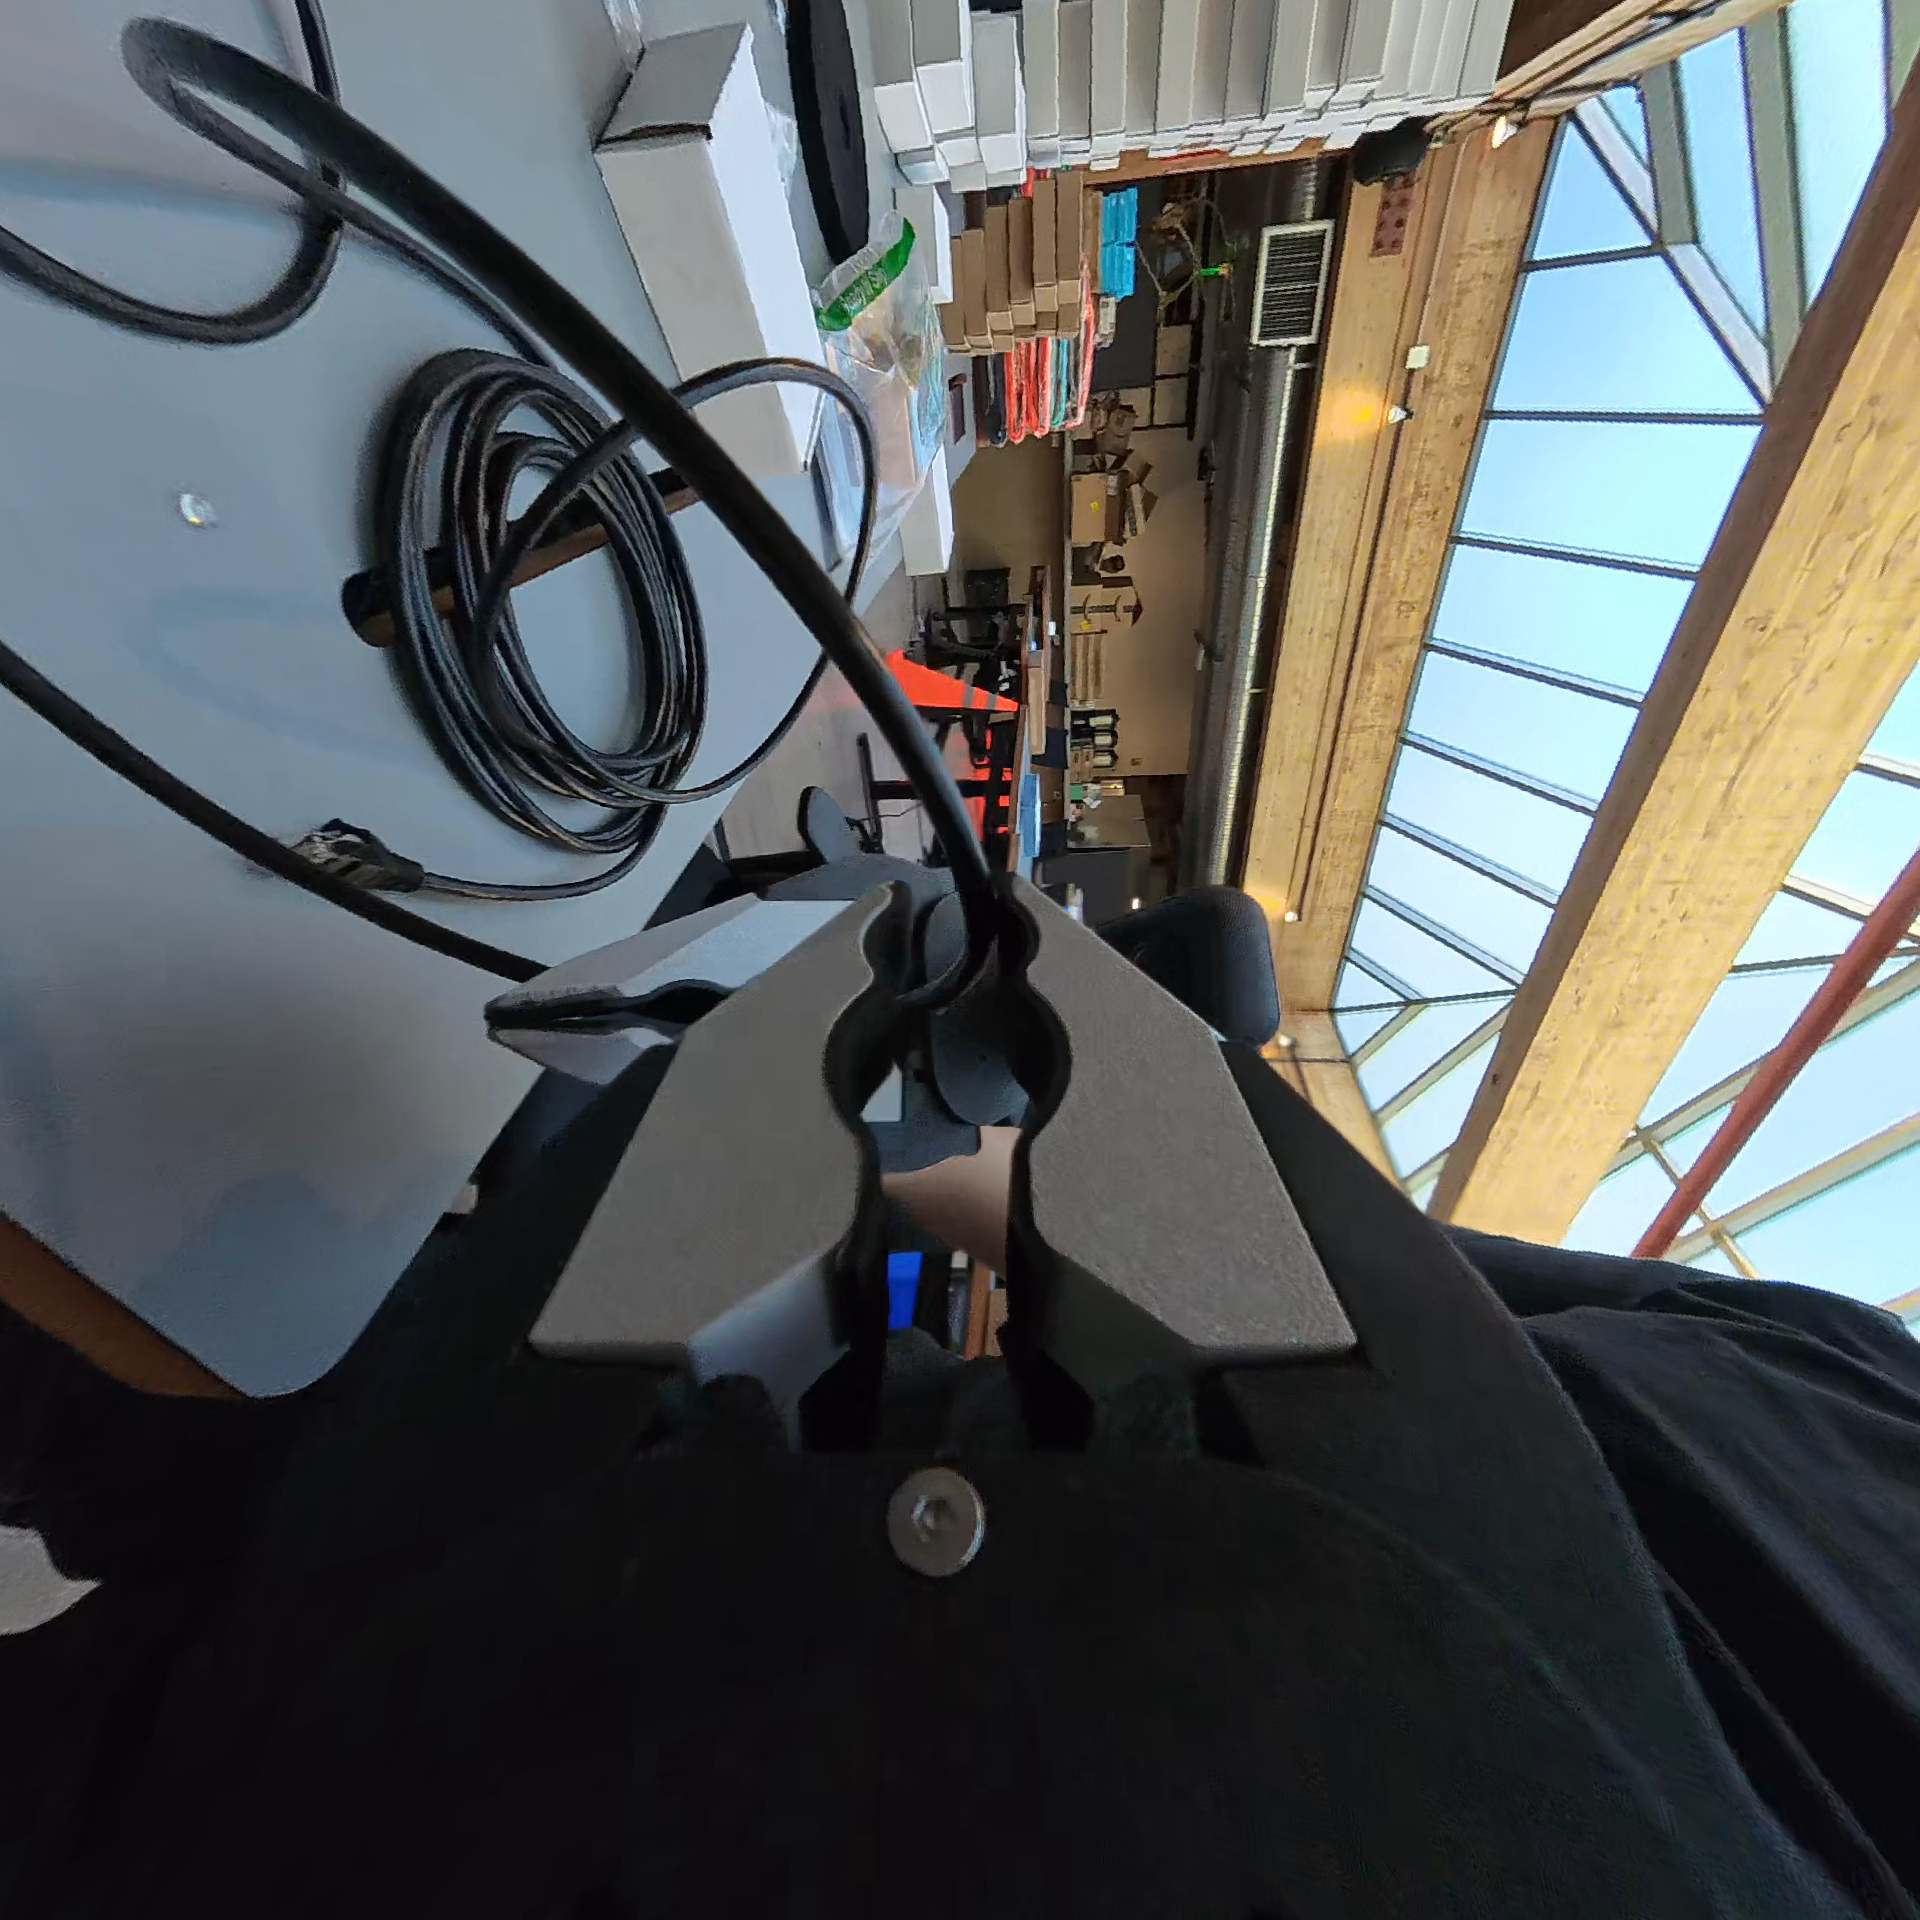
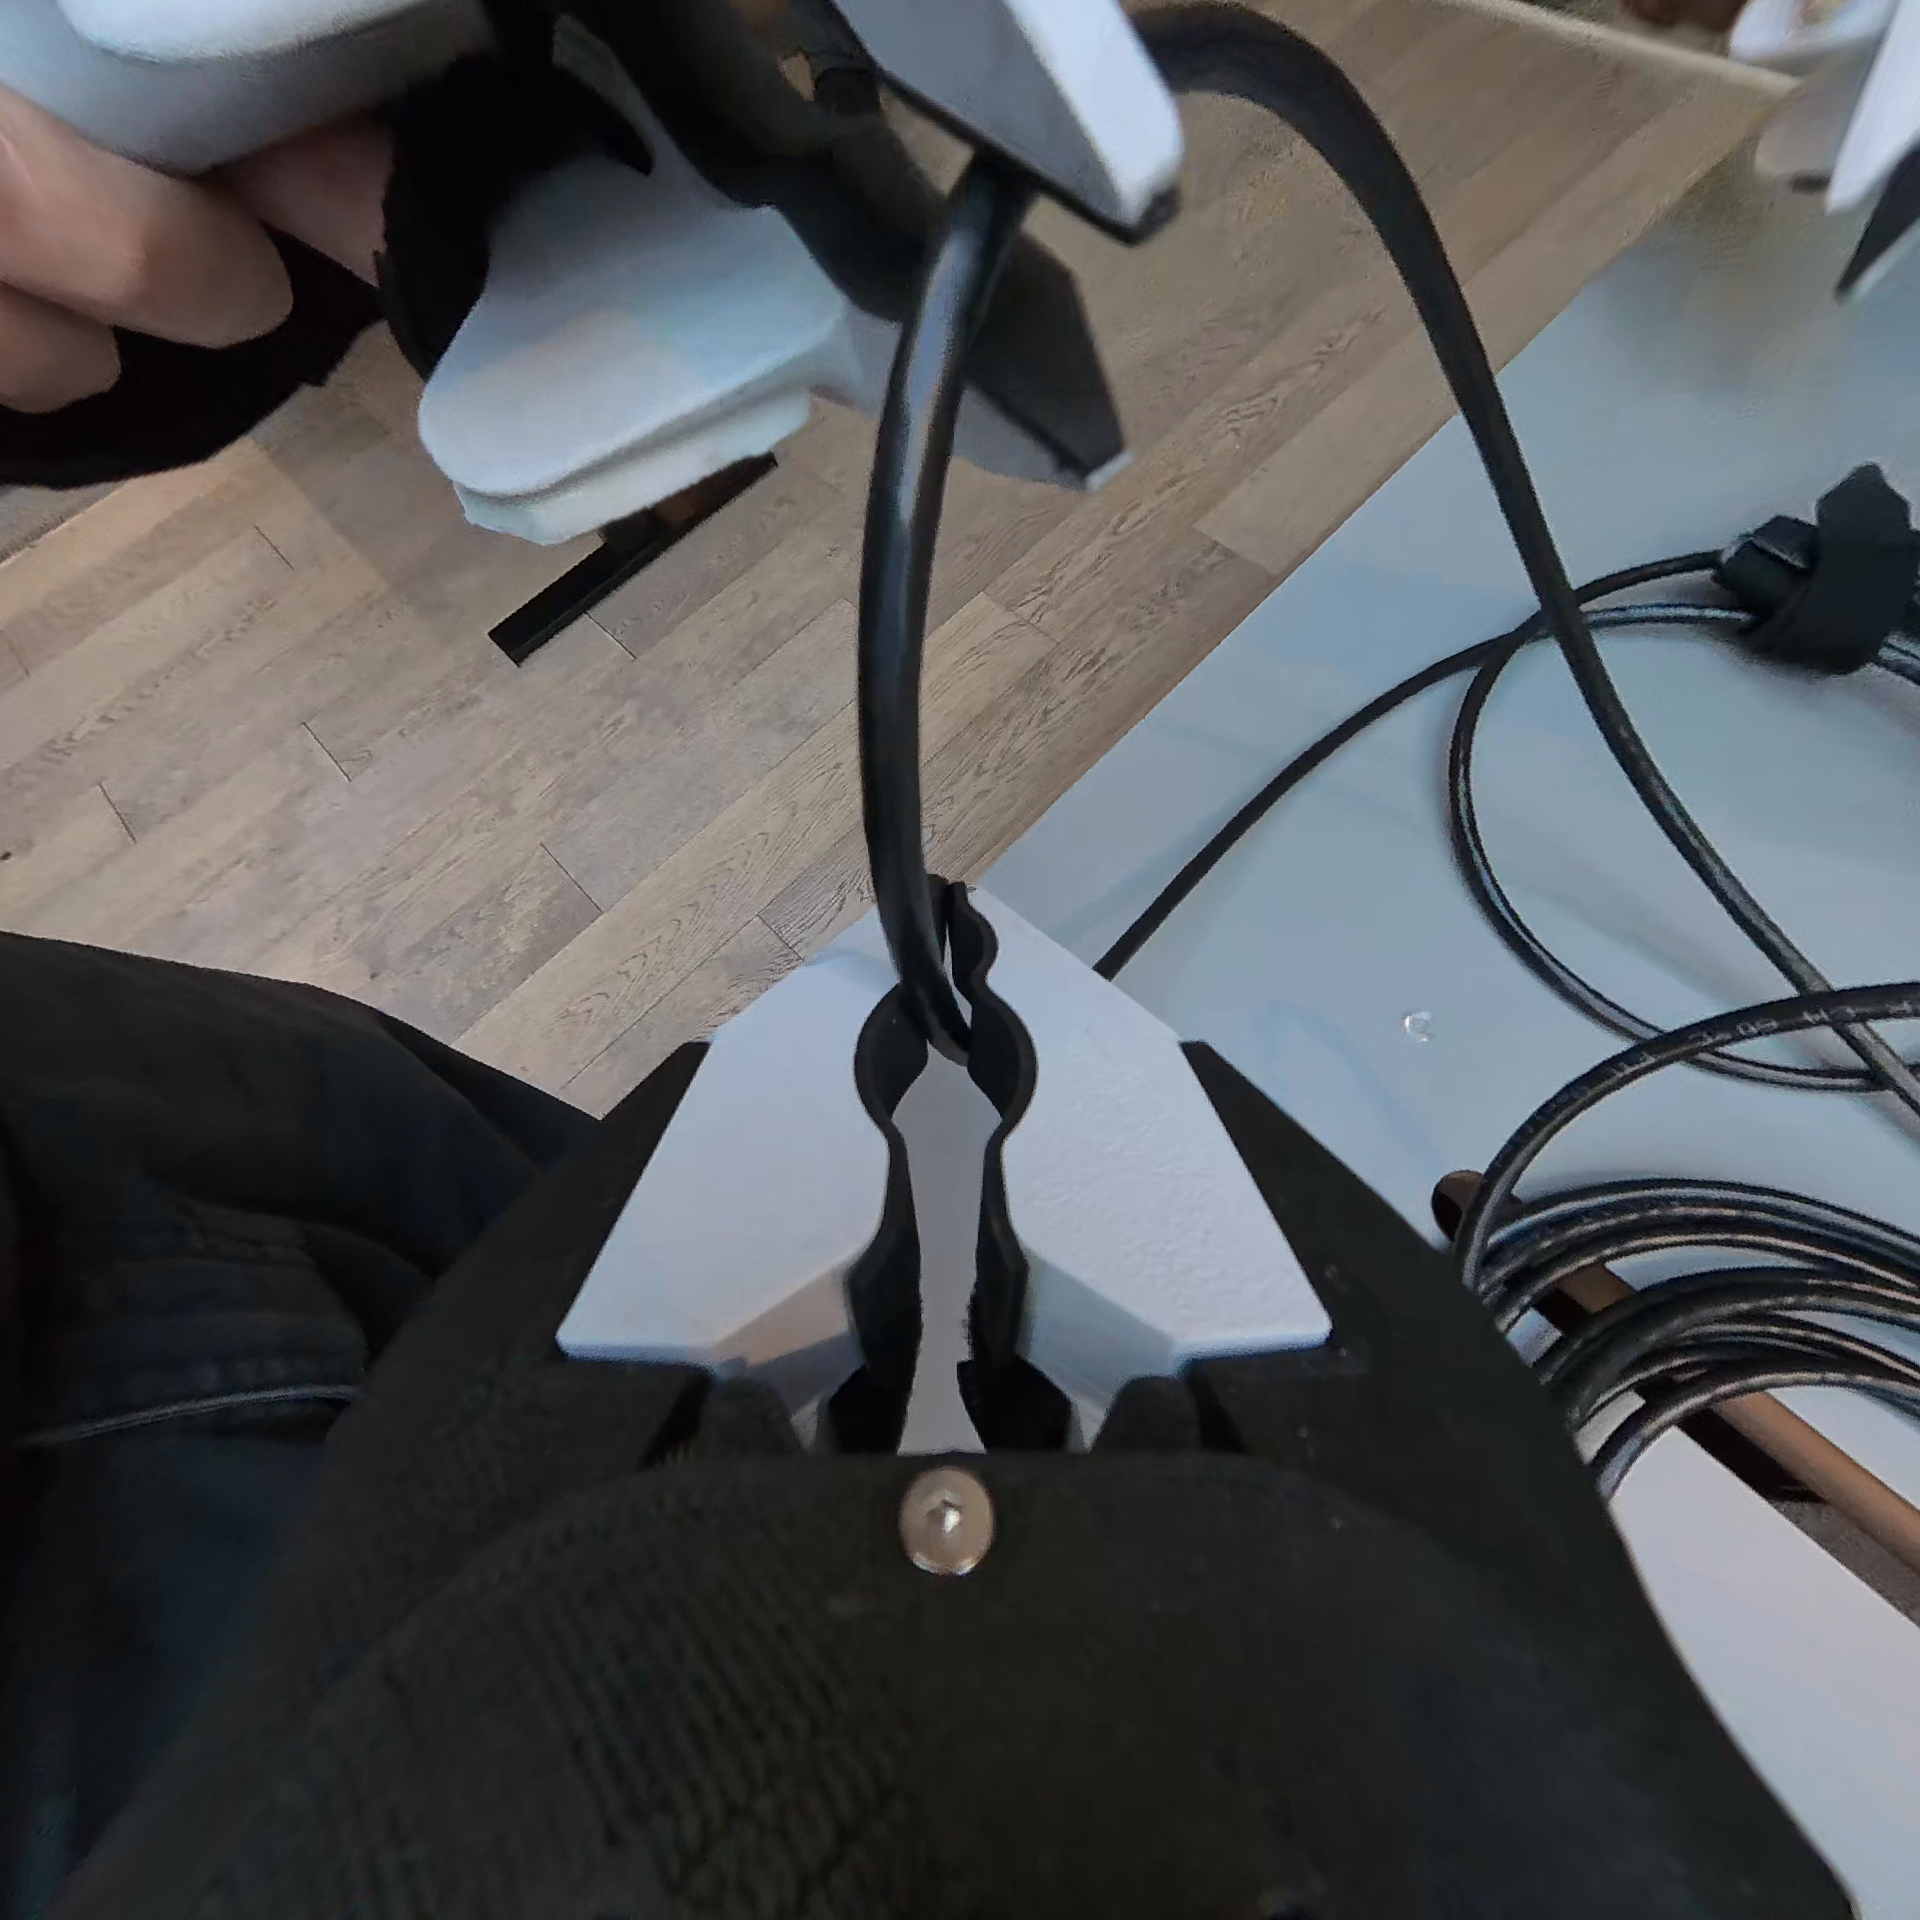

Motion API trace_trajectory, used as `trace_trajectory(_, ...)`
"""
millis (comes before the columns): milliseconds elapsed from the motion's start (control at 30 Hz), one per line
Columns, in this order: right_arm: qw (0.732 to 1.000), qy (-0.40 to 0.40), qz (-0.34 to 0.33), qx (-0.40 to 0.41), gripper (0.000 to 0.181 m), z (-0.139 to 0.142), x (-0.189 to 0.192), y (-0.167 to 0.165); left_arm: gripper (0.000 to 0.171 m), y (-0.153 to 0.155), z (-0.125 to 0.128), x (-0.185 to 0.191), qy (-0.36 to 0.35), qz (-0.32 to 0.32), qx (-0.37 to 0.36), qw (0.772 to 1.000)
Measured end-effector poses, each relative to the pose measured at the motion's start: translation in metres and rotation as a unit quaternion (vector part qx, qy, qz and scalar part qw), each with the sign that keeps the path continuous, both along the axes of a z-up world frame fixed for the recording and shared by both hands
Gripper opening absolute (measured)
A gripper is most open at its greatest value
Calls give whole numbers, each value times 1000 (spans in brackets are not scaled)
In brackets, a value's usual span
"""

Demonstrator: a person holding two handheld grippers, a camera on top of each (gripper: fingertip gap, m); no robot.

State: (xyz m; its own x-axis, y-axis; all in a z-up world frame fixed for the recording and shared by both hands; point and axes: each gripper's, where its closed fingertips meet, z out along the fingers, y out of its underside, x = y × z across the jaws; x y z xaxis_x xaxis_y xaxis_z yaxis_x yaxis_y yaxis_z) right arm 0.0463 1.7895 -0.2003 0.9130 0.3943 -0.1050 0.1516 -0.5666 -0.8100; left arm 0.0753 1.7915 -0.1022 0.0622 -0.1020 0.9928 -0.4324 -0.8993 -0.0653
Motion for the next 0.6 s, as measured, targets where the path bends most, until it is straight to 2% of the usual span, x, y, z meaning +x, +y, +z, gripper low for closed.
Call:
trace_trajectory(67, 1000, 12, -13, -2, 0, 0, 2, -1, 21, 4, -4, -6, 9, -1, 21, 1000)
trace_trajectory(167, 999, 45, -23, -5, 0, 5, 3, -2, 24, 16, -4, -15, 11, 4, 59, 998)
trace_trajectory(333, 995, 95, -25, 1, 0, 31, 3, 0, 25, 57, -1, -26, 3, 24, 125, 992)
trace_trajectory(467, 993, 112, -30, 16, 0, 67, 16, 16, 25, 81, 1, -29, -4, 25, 181, 983)
trace_trajectory(600, 992, 126, -12, 11, 0, 117, 42, 52, 24, 97, -4, -30, -1, 25, 219, 975)
